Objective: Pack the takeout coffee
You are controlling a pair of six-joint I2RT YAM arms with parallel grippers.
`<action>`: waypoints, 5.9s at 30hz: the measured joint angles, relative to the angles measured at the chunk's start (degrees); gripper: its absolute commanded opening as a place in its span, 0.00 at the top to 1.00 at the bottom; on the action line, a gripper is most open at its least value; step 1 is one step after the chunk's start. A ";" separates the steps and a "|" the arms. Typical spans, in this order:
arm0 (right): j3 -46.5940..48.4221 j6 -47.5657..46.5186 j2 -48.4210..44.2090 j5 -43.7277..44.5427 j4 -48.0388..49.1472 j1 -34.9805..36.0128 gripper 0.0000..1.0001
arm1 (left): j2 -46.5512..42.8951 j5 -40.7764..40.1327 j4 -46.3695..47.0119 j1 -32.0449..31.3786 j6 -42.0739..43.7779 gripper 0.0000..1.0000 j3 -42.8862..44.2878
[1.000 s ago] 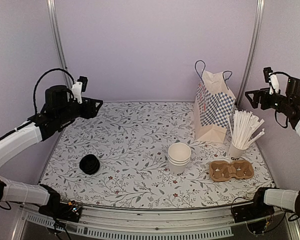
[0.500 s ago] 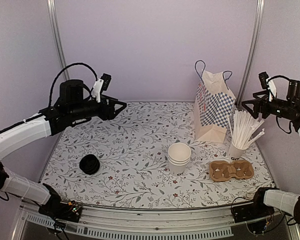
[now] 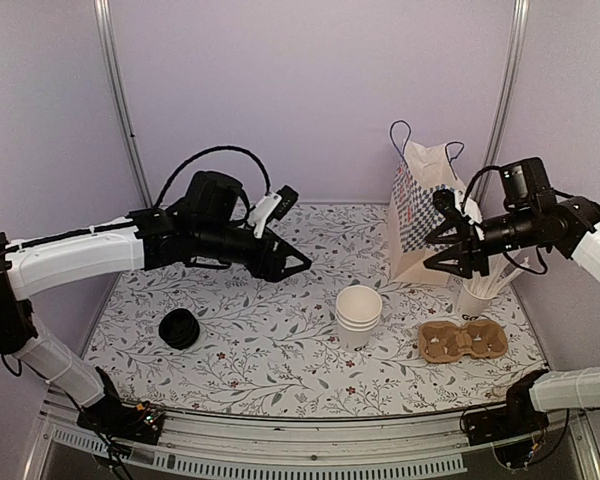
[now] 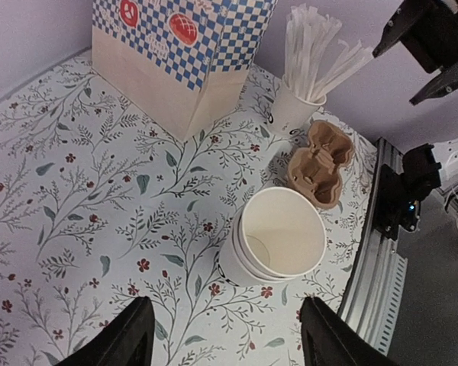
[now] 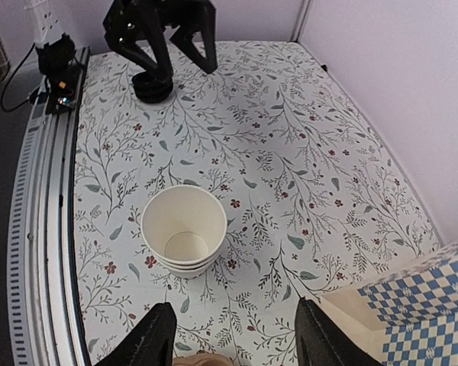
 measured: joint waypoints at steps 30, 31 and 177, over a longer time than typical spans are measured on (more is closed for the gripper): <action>11.04 -10.25 29.33 16.61 -11.89 29.33 0.70 | -6.03 -6.40 15.32 -1.33 -9.31 0.27 -18.40; 11.13 -10.21 29.57 16.85 -11.89 29.44 0.71 | -6.01 -6.38 15.43 -1.33 -9.31 0.27 -18.49; 28.68 6.38 44.02 32.81 0.33 30.62 1.00 | 17.27 -7.63 62.58 -2.84 -51.67 0.56 -24.48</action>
